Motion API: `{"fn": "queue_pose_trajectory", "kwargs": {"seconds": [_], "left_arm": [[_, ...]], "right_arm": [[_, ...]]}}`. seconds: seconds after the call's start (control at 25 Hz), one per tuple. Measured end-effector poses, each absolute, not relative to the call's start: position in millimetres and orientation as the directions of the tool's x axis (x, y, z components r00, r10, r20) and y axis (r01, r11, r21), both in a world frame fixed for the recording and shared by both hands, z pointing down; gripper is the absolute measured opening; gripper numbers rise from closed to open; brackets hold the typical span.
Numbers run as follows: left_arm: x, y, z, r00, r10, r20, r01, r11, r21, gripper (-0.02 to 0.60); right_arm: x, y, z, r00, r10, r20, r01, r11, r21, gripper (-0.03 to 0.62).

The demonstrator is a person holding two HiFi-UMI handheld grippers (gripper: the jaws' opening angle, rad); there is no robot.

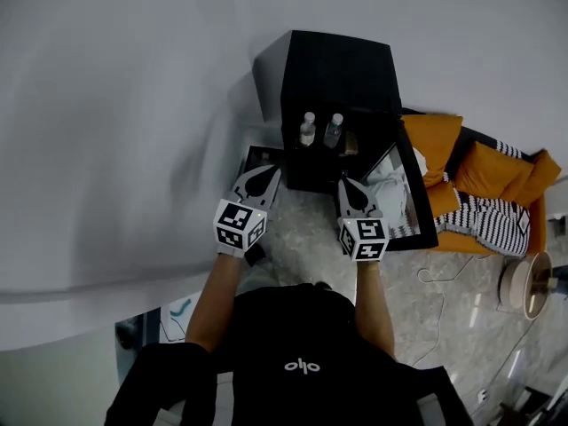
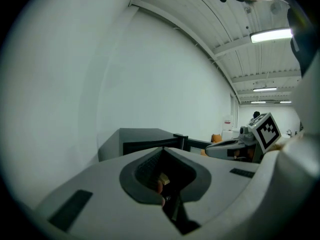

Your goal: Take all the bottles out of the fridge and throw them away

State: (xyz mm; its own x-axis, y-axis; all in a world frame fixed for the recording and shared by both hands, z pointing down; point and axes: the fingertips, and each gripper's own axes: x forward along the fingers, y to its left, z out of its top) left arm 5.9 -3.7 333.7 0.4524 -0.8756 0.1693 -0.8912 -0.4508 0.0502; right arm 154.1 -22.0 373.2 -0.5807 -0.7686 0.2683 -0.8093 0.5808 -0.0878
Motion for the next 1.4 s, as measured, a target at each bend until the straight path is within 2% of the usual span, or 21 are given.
{"fn": "queue_pose_trajectory", "kwargs": {"seconds": [0.4,0.72,1.04,1.4], "left_arm": [[-51,-47,345,0.564,-0.808,0.171,-0.825,-0.558,0.085,-0.002],[-67,-69,354,0.613,-0.773,0.165,-0.789,-0.607,0.093,-0.002],[-45,-83,375,0.620,-0.764,0.177,-0.784,-0.612,0.103,-0.002],[-8,-109,395,0.533,-0.820,0.208,-0.845,-0.530,0.076,-0.002]], "right_arm": [[81,-51,375,-0.500,-0.814,0.296,-0.860,0.505,-0.064,0.005],[64,-62,384,-0.441,-0.842,0.310,-0.893,0.445,-0.061,0.005],[94,-76,404,-0.435,-0.835,0.336,-0.891,0.452,-0.031,0.005],[148,-116,430,-0.487,-0.794,0.365,-0.860,0.509,-0.040,0.005]]}}
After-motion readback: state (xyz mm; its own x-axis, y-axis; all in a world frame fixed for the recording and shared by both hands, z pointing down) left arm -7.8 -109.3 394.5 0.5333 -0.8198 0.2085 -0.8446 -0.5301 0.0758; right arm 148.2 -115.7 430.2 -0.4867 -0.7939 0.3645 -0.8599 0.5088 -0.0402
